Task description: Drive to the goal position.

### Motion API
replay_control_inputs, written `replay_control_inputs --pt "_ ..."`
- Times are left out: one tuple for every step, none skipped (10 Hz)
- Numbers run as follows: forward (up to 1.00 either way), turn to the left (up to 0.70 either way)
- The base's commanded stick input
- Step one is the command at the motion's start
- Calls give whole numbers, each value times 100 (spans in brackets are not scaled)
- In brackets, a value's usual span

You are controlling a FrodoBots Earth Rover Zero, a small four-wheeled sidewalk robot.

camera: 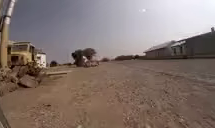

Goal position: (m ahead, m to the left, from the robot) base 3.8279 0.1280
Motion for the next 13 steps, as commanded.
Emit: replay_control_inputs --pt "100 0" --pt "100 0" --pt "100 0" --pt "100 0" --pt "100 0" --pt "100 0" --pt "100 0" --pt "100 0" --pt "100 0" --pt "100 0" --pt "100 0" --pt "100 0" --pt "100 0"
